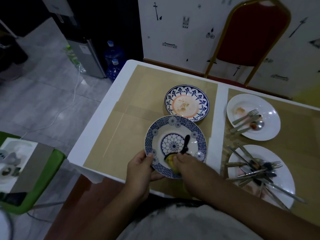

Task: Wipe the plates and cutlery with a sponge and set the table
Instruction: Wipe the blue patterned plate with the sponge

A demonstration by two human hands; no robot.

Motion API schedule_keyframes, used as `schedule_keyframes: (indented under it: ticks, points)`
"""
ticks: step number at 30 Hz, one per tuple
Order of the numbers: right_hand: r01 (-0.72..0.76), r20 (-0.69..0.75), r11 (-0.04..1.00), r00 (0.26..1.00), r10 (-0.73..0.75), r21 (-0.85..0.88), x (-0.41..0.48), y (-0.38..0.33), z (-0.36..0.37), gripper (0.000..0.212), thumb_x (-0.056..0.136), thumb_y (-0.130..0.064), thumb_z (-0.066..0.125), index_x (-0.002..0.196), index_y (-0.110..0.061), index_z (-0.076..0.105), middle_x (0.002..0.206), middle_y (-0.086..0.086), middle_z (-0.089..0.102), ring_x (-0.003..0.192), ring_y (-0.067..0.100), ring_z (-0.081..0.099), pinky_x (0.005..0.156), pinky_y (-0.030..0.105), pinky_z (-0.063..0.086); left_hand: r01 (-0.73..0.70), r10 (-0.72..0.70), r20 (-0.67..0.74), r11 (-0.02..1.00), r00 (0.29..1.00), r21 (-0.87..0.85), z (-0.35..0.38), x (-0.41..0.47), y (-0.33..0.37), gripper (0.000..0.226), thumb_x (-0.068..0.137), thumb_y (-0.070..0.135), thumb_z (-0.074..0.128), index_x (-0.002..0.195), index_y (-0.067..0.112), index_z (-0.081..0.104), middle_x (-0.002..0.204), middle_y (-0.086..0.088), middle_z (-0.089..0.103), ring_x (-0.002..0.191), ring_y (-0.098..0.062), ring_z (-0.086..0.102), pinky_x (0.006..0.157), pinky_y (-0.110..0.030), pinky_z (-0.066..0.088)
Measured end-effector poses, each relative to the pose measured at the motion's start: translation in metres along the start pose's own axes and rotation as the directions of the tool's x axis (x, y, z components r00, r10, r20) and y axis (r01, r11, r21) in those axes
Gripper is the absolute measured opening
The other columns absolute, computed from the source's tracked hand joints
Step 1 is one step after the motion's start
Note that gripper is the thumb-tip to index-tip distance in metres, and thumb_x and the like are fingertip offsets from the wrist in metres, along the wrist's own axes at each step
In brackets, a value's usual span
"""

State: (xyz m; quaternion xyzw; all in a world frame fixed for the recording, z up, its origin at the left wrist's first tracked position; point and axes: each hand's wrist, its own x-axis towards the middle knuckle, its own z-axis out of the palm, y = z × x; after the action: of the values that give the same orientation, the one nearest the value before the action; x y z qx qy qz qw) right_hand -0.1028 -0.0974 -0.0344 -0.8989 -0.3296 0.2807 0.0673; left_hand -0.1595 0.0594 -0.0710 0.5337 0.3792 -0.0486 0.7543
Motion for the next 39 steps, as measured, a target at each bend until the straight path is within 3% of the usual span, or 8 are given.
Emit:
schedule_keyframes:
  ticks: [8,15,19,22,27,32,37,39]
  points:
    - [0.098,-0.134,0.982,0.988,-0.076,0.163,0.031,0.000,0.009,0.087,0.080,-0.003,0.061,0.152,-0.017,0.014,0.160,0.003,0.005,0.147,0.021,0.002,0.117,0.030,0.002,-0.028,0.027,0.051,0.999,0.998,0.017,-0.002,0.000,0.002,0.026,0.105,0.011,0.048,0.118,0.016,0.070,0.103,-0.014,0.078,0.092,-0.034,0.075,0.072,-0.051,0.063]
    - [0.075,0.006,0.997,0.997,-0.075,0.036,-0.002,0.013,-0.012,0.069,0.089,0.002,0.049,0.150,-0.015,0.023,0.157,0.004,0.020,0.143,0.020,0.016,0.113,0.026,0.010,-0.010,0.010,-0.014,1.000,1.000,-0.027,-0.010,0.010,0.010,0.023,0.105,0.014,0.049,0.114,0.015,0.070,0.104,-0.010,0.078,0.093,-0.031,0.076,0.072,-0.050,0.063]
    - [0.118,0.023,0.990,0.992,-0.120,0.080,0.007,0.000,-0.001,0.078,0.086,0.000,0.053,0.152,-0.018,0.016,0.160,0.002,0.009,0.146,0.020,0.006,0.119,0.033,0.008,0.059,-0.059,0.014,0.998,0.998,-0.029,-0.003,0.005,0.003,0.023,0.105,0.012,0.048,0.111,0.011,0.071,0.102,-0.019,0.077,0.087,-0.036,0.075,0.073,-0.051,0.062]
    - [0.109,-0.091,0.993,0.990,-0.105,0.046,0.028,-0.002,-0.005,0.086,0.082,-0.001,0.059,0.152,-0.011,0.010,0.160,0.006,0.002,0.147,0.025,0.000,0.112,0.027,-0.004,0.039,-0.039,0.058,0.999,0.998,0.001,0.000,0.000,-0.003,0.025,0.105,0.013,0.049,0.114,0.013,0.071,0.102,-0.019,0.077,0.091,-0.039,0.074,0.073,-0.052,0.062]
    - [-0.057,-0.317,0.998,0.946,0.066,0.038,0.043,0.017,-0.021,0.085,0.082,0.002,0.057,0.152,-0.012,0.011,0.160,0.007,0.004,0.147,0.023,-0.001,0.114,0.028,-0.001,-0.007,0.007,0.048,1.000,0.999,0.007,0.006,-0.005,0.002,0.025,0.106,0.013,0.047,0.113,0.013,0.071,0.103,-0.012,0.078,0.094,-0.035,0.075,0.077,-0.056,0.062]
    - [0.167,-0.055,0.983,0.985,-0.163,0.075,0.029,0.002,-0.012,0.077,0.086,-0.003,0.057,0.151,-0.011,0.016,0.159,0.006,0.006,0.147,0.023,0.004,0.108,0.018,-0.007,-0.010,0.010,0.016,1.000,1.000,-0.003,0.004,0.002,0.009,0.025,0.105,0.012,0.048,0.115,0.010,0.071,0.103,-0.016,0.078,0.093,-0.034,0.075,0.077,-0.053,0.062]
    - [0.128,0.061,0.992,0.990,-0.127,-0.014,-0.002,0.005,-0.022,0.061,0.092,-0.001,0.047,0.148,-0.013,0.029,0.155,0.006,0.026,0.140,0.023,0.023,0.111,0.027,0.013,0.038,-0.039,-0.021,0.998,0.999,-0.050,-0.005,0.005,0.006,0.024,0.105,0.013,0.048,0.113,0.011,0.071,0.102,-0.014,0.078,0.089,-0.035,0.074,0.076,-0.051,0.063]
    - [0.160,0.052,0.987,0.986,-0.160,0.003,0.002,0.000,-0.017,0.063,0.091,-0.002,0.049,0.149,-0.014,0.027,0.157,0.006,0.022,0.143,0.023,0.018,0.114,0.029,0.012,0.063,-0.063,0.001,0.997,0.998,-0.045,-0.003,0.002,0.001,0.025,0.105,0.013,0.047,0.114,0.012,0.071,0.102,-0.015,0.078,0.089,-0.036,0.075,0.076,-0.052,0.062]
